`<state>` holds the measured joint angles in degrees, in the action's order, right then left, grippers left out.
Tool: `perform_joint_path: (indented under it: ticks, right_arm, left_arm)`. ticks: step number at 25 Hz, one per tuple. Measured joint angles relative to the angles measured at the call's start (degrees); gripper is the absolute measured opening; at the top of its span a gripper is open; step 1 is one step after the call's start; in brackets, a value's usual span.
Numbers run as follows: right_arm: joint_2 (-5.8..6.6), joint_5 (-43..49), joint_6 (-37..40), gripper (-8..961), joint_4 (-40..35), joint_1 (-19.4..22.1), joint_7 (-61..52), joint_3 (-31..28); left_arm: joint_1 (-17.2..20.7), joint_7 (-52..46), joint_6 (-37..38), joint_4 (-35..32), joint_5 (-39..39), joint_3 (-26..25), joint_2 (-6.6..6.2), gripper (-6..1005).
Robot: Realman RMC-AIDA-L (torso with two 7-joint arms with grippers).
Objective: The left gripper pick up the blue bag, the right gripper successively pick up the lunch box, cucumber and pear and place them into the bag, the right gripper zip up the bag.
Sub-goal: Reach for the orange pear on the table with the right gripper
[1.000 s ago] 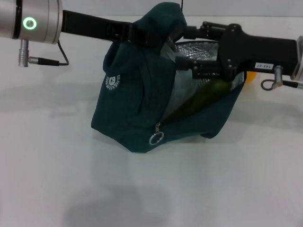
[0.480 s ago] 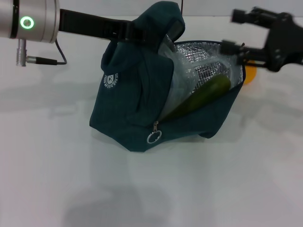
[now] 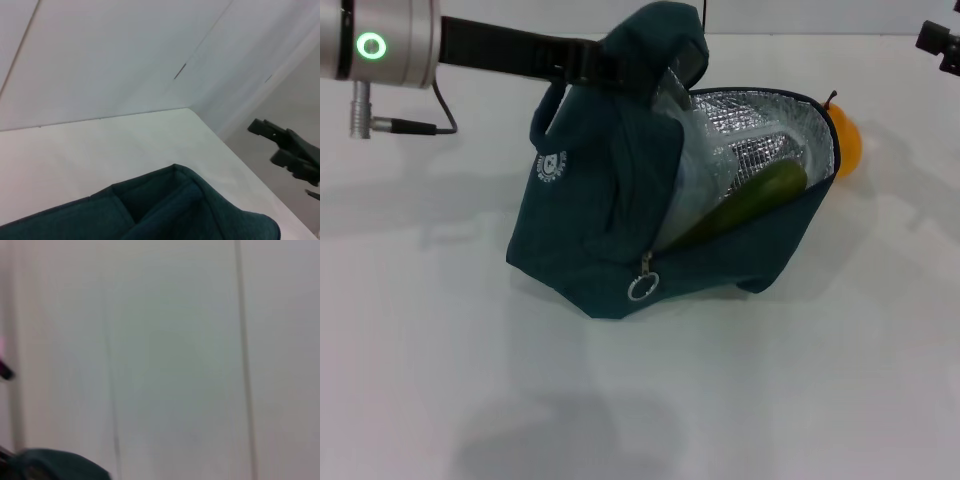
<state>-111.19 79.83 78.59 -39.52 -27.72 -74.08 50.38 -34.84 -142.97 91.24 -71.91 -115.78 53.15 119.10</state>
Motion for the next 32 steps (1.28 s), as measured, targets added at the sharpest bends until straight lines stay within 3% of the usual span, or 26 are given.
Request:
perform_joint_path:
  ticks: [10,23,32]
  right_arm:
    - [-0.72,2.61,-6.41,766,4.19,-0.37,2.33,0.27]
    - [-4.11,4.49,-14.98,767,7.11,-4.38,6.92,2.39]
    - [-4.34,3.97,-20.11,767,13.47,-9.05,10.22,4.56]
  left_arm:
    - [2.85,2.72,-0.92,1.42,0.04,-6.08,0.30,40]
    - [3.11,4.92,-1.66,5.15,1.55,-6.47,0.08,40]
    - [2.72,5.04,-1.47,5.20,1.55,-6.14,0.16,40]
